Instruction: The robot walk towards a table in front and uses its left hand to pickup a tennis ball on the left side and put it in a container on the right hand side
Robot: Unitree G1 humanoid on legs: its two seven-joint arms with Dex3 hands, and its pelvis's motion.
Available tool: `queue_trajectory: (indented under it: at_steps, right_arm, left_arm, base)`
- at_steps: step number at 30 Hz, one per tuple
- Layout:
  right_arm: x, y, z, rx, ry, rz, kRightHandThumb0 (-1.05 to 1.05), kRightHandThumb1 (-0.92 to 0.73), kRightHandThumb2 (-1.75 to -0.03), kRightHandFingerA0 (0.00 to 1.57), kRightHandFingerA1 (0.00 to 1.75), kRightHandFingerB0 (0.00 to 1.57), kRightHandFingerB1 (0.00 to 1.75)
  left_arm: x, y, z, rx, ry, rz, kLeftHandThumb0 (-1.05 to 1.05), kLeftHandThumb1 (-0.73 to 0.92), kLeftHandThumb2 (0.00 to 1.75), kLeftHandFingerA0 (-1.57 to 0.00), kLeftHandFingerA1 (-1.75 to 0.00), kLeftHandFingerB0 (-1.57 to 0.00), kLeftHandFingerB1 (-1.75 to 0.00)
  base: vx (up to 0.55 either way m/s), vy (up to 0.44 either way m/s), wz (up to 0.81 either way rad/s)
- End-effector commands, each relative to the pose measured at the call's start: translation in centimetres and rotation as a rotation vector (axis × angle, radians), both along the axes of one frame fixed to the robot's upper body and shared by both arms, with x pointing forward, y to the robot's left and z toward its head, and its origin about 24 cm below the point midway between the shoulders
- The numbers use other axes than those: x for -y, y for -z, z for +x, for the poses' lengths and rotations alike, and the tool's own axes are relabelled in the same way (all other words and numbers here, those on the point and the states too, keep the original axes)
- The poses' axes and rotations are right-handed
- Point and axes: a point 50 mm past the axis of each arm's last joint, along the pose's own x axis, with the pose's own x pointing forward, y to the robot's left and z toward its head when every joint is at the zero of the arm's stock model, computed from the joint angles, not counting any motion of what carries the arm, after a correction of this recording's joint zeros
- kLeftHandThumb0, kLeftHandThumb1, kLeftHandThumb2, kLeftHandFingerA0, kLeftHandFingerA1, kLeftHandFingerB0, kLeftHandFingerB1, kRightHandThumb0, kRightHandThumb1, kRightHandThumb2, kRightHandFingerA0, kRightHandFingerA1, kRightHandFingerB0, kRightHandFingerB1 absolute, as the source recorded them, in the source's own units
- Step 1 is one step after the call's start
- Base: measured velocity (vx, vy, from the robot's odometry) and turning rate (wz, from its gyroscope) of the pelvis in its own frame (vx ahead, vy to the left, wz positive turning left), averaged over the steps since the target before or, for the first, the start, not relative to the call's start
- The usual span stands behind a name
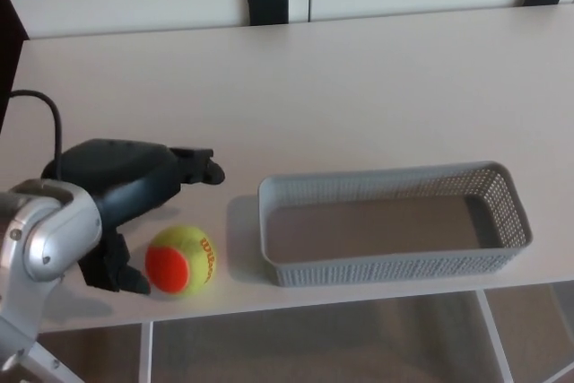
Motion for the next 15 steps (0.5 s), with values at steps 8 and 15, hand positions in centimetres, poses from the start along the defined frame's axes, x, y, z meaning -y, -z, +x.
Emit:
queue_trajectory:
  at_steps: [8, 15]
  right_arm:
    - [0.7, -0.1, 0.7, -0.033, 0.048, 0.003, -0.33, -0.41, -0.65, 0.71, 0.56, 0.59, 0.52]
    - [0.7, -0.2, 1.0, -0.035, 0.042, -0.014, -0.36, -0.41, -0.67, 0.74, 0.57, 0.57, 0.52]
  left_arm:
    - [0.5, 1.6, -0.7, -0.002, 0.009, 0.070, -0.26, 0.29, 0.49, -0.31, -0.39, -0.33, -0.32]
    - [0.7, 2.3, -0.6, 0.007, 0.024, 0.049, -0.30, 0.29, 0.53, -0.39, -0.42, -0.38, -0.35]
  base:
    - [0.00, 0.000, 0.00]
    - [0.00, 0.000, 0.00]
